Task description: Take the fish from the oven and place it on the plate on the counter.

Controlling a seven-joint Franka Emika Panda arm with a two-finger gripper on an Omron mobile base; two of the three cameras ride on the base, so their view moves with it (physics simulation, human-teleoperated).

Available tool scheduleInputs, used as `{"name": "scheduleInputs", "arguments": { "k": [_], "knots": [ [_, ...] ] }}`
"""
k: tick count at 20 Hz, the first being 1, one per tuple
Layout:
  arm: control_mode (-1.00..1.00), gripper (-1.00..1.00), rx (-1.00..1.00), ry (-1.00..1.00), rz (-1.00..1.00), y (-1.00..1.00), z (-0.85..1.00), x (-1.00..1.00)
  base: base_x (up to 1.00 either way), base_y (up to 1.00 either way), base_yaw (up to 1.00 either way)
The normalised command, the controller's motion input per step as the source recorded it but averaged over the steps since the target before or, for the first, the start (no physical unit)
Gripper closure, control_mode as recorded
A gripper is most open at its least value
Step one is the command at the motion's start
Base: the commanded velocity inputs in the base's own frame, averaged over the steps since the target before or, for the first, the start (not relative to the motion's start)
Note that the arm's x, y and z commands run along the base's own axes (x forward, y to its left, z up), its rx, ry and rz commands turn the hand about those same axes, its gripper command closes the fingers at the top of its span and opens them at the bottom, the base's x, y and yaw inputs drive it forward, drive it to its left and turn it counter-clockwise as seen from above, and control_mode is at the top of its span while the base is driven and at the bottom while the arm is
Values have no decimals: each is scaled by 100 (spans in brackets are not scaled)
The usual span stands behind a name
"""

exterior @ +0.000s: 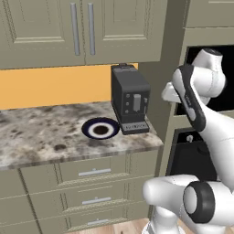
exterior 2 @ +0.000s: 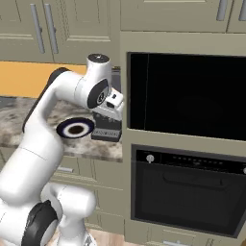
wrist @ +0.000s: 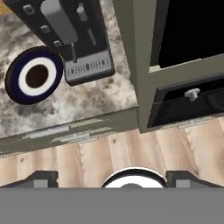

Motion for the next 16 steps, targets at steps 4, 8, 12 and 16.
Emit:
{"name": "scheduleInputs", "arguments": {
  "k": [4,8,12,16],
  "knots": [
    [-100,-100,26,0,-30,-96,-1,-10,0,0,0],
    [-100,-100,21,0,-29,-94,-22,-12,0,0,0],
    [-100,-100,14,0,-26,-89,-37,-8,0,0,0],
    [-100,-100,9,0,-25,-75,-46,-11,0,0,0]
  ]
}}
